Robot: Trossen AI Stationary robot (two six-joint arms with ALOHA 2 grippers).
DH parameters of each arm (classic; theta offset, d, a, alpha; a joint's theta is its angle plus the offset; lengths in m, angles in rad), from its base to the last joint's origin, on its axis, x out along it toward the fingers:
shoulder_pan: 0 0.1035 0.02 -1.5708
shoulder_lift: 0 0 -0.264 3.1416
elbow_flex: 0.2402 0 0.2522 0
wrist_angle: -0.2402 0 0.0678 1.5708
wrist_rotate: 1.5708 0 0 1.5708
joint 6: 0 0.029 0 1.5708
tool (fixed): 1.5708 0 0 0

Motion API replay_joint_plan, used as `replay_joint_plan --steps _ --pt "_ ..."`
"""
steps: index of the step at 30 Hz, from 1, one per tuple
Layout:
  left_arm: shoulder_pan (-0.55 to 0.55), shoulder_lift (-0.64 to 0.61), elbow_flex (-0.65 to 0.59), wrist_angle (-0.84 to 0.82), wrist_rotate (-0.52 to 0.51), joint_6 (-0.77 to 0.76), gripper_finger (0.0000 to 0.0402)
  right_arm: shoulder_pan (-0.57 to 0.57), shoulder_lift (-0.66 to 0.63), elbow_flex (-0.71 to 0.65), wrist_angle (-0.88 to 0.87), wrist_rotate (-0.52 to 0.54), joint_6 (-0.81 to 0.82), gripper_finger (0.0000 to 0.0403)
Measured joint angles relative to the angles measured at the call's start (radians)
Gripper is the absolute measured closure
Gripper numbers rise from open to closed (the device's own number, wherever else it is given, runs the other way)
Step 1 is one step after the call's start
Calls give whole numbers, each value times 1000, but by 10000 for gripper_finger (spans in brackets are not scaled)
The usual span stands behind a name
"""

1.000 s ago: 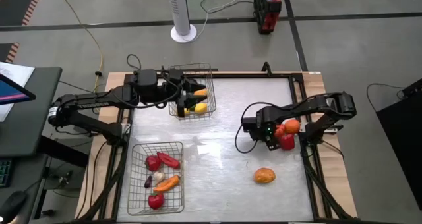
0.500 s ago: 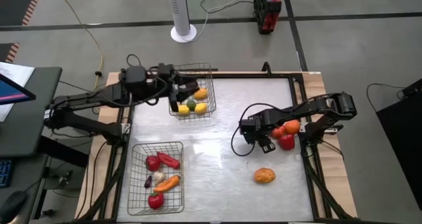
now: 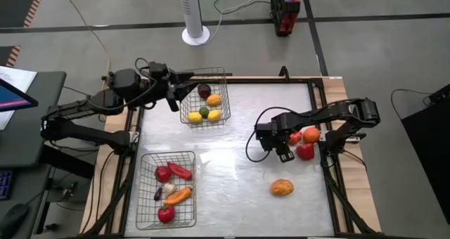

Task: Sort produce into baskets
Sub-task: Put the green lemon into the top wire basket

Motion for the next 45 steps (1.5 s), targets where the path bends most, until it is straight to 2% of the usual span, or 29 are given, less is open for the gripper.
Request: replay_joint_plan --steps 8,12,14,19,23,28,33,40,45 --pt "-1 8 0 -98 5 -48 163 -26 0 24 -132 -6 193 58" --pt "-1 15 0 -111 11 -32 163 -24 0 23 -79 -8 222 25" --pt "-1 15 0 -110 31 -12 163 -23 0 24 -68 43 263 17" --pt "-1 8 0 -128 86 6 163 -12 -8 24 -107 82 334 16" --pt "-1 7 0 -128 115 37 163 35 -8 23 -123 91 243 22" --pt "-1 7 0 -128 137 46 163 113 -7 23 -108 179 111 32" --pt "-1 7 0 -128 137 41 163 152 -8 -8 -13 189 23 41" --pt "-1 7 0 -128 126 -24 163 165 -7 -72 -57 190 -25 60" --pt "-2 7 0 -127 80 -32 163 149 -7 -138 -6 192 -104 85"
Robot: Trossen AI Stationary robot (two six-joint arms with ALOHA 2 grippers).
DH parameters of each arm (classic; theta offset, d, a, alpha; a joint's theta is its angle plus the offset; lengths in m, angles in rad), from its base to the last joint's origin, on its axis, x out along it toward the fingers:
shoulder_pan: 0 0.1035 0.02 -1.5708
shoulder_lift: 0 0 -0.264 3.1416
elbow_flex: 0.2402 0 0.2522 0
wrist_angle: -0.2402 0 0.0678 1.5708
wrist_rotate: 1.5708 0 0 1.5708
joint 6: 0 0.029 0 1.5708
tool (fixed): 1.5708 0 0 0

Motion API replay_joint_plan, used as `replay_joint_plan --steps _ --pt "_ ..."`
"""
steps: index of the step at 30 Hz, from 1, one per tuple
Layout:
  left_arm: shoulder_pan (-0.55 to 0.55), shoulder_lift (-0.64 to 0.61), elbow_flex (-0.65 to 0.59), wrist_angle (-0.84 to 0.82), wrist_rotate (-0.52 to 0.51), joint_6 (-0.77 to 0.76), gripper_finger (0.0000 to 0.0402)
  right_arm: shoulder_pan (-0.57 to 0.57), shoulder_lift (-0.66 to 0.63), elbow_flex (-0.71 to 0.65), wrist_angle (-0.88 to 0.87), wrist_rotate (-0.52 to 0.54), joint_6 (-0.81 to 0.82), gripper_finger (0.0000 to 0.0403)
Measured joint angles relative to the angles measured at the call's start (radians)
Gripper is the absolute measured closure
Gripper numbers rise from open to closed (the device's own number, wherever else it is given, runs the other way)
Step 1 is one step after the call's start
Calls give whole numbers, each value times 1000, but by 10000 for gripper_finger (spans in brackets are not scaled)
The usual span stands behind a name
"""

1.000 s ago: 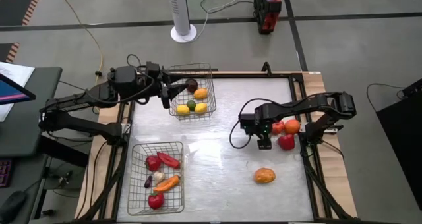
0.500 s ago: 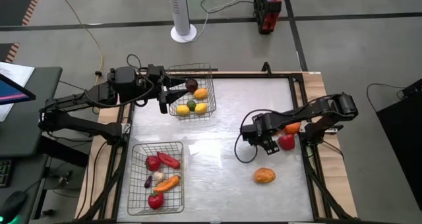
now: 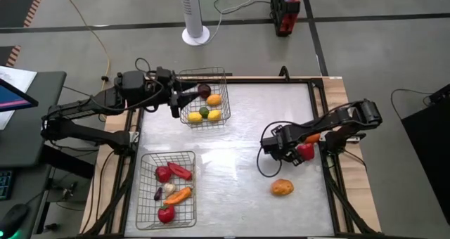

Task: Sort produce into baskets
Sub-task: Put the green lemon into the top wire basket

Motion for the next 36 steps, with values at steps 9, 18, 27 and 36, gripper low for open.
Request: replay_joint_plan --steps 9,18,27,36 --pt "0 0 0 1 -14 -72 163 -25 -1 -43 12 -2 -11 145" --pt "0 0 0 1 -31 -93 163 -22 1 66 24 -7 -5 179" --pt "0 9 0 5 -159 46 163 -23 1 298 198 -32 299 173" --pt "11 10 0 74 -316 246 163 -63 0 374 801 -13 578 171"
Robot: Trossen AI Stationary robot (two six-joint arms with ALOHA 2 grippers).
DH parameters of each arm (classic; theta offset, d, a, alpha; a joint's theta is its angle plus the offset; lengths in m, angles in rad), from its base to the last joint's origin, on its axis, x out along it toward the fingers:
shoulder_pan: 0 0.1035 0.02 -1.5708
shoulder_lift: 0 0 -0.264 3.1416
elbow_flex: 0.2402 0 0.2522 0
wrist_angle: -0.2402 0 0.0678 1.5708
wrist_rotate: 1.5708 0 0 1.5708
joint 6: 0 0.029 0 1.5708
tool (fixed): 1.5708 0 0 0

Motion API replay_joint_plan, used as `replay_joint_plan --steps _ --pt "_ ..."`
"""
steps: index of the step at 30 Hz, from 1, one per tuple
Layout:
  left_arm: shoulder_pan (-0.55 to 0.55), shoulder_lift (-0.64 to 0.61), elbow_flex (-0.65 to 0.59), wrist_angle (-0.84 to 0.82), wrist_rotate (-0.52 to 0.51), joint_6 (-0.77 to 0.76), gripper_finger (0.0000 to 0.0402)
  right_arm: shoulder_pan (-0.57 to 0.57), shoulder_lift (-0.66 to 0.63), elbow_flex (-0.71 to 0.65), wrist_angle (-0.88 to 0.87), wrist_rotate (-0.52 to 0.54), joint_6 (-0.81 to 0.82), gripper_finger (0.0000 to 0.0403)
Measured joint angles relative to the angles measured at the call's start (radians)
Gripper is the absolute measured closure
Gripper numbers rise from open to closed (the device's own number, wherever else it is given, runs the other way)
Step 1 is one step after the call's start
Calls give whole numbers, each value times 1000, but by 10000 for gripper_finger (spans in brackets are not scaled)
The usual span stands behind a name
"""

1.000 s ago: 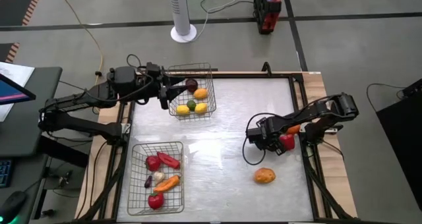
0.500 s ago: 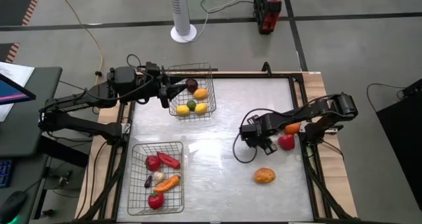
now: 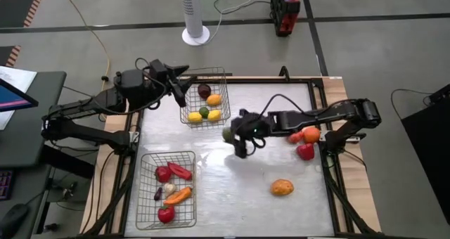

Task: Sort produce into baskets
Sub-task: Put the green lemon into the top wire basket

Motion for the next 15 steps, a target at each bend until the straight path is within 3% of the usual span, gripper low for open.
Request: replay_joint_plan --steps 5,9,12,15 --pt "11 4 0 25 35 -22 163 -57 56 1 297 128 22 171" --pt "10 11 0 31 104 -50 163 -119 152 3 538 142 34 170" --pt "8 10 0 38 171 -139 163 -164 227 53 559 141 96 170" --pt "4 10 0 38 229 -195 163 -215 300 133 435 77 112 166"
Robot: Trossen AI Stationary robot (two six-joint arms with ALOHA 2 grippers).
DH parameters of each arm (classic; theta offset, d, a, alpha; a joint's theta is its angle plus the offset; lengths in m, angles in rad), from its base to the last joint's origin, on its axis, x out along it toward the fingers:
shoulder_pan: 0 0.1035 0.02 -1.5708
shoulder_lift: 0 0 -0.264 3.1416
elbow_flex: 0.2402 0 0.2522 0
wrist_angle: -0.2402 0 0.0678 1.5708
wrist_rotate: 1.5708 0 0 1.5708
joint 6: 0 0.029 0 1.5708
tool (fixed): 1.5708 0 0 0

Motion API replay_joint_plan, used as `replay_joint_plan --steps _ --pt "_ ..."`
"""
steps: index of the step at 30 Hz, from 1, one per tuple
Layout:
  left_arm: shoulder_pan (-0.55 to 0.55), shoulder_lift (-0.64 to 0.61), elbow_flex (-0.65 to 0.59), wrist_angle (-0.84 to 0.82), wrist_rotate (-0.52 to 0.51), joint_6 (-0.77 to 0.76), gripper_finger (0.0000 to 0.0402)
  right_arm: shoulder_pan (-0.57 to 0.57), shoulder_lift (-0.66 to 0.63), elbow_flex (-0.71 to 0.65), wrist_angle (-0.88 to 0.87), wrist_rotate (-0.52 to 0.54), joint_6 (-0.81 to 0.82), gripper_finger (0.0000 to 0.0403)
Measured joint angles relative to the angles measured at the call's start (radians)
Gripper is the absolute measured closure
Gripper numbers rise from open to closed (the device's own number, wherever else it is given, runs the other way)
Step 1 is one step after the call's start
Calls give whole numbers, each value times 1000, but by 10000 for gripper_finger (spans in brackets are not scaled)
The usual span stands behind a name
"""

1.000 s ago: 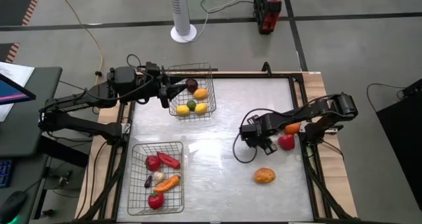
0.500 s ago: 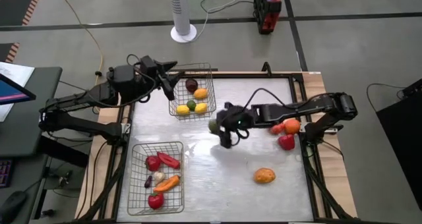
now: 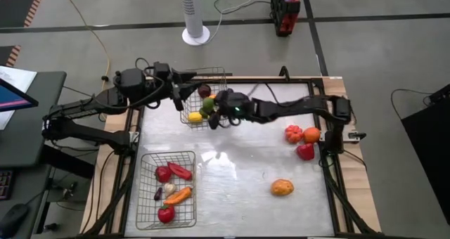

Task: Sort produce into baskets
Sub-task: Put the green lemon into the top wire basket, then put the potato into the bottom wire basket

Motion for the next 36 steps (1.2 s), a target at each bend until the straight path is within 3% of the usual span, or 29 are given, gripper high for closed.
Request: replay_joint_plan --steps 5,7,14,19,24,31,36 --pt "-21 0 0 0 22 -80 163 -77 85 168 -231 -275 -66 129" --pt "-32 1 0 -3 21 -123 163 -96 99 225 -315 -334 -88 110" --pt "-69 5 0 -15 -25 -179 163 -133 80 316 -532 -353 -328 62" --pt "-89 5 0 -17 -70 -231 163 -126 11 359 -826 -358 -433 64" --pt "-92 5 0 -16 -114 -212 163 -67 -47 359 -1054 -442 -476 80" --pt "-90 5 0 -15 -276 -97 163 68 -69 343 -1387 -443 -391 92" --pt "-89 5 0 -15 -301 24 163 141 -69 255 -1506 -443 -300 91"
